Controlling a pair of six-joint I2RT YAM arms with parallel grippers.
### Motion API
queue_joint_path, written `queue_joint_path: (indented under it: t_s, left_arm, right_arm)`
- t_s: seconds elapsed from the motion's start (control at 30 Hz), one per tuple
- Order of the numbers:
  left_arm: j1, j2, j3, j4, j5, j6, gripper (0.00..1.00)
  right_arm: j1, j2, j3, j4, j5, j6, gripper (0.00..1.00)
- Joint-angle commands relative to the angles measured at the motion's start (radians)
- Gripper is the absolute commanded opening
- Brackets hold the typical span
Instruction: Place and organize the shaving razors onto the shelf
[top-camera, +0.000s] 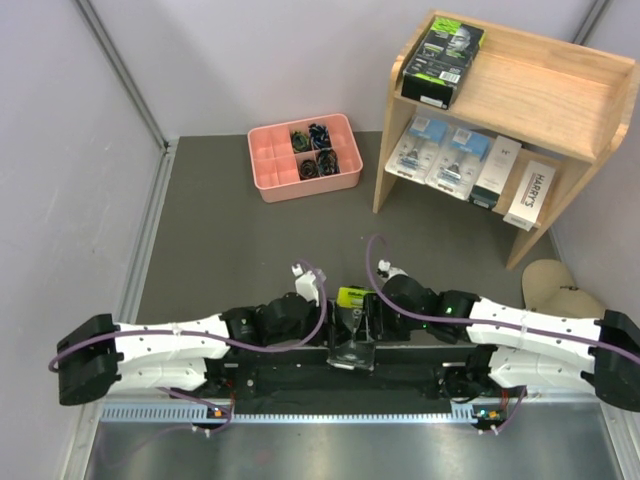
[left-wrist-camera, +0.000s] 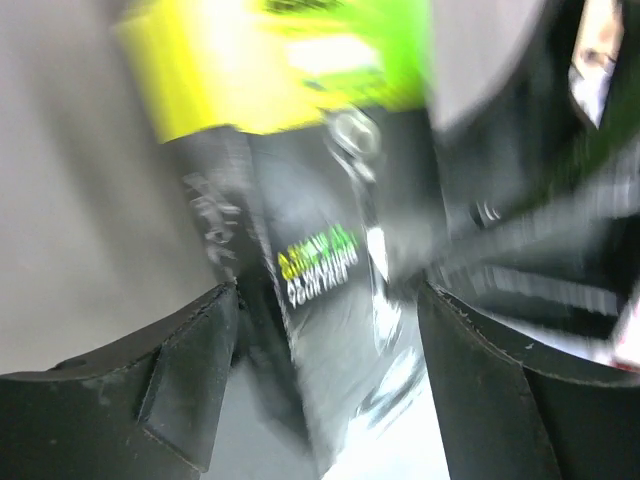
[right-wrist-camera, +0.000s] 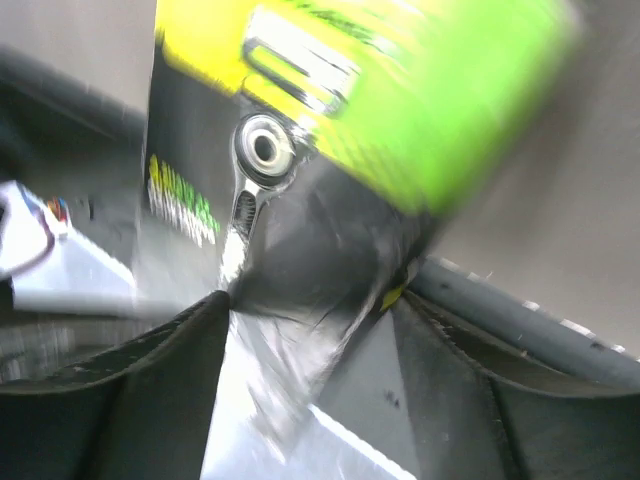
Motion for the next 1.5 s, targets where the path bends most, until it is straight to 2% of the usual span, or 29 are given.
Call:
queue_joint_path:
  t_s: [0.0,0.13,0.33,0.63,0.83,0.97,1.27,1.47]
  left_arm:
    - [-0.062,-0.069,-0.051,0.179,0.112,-0.141,0.76]
    - [-0.063,-0.069,-0.082,0.159,0.106,-0.162,0.77]
    - [-0.062,-0.080,-0.090,0.084,0.072,-0.162,0.82]
    - [-0.062,-0.141,-0.145,0.047,-0.004,-0.216,0.86]
    - [-0.062,-0.178,-0.186,0.047,-0.021,-0.248,0.86]
    - [-0.063,-0.164,-0.205,0.088,-0.024,-0.250,0.87]
    - [-0.062,-0.066,-0.208,0.203,-0.027,-0.250,0.88]
    - [-0.062,0.021,-0.211,0.320,-0.011,-0.253,0.88]
  right_arm:
    - [0.001,-0.025,-0.015,0.210,0.067,0.100,0.68]
    - [0.001,-0.042,-0.094,0.233,0.095,0.149,0.80]
    - [0.002,-0.063,-0.167,0.245,0.136,0.179,0.88]
    - [0.002,-0.103,-0.256,0.308,0.074,0.214,0.85]
    - [0.004,-0.203,-0.294,0.276,0.034,0.228,0.84]
    - [0.002,-0.241,-0.358,0.345,0.021,0.255,0.84]
    - [0.004,-0.131,-0.371,0.406,-0.048,0.281,0.84]
    - [0.007,-0.056,-0.401,0.612,-0.064,0.323,0.81]
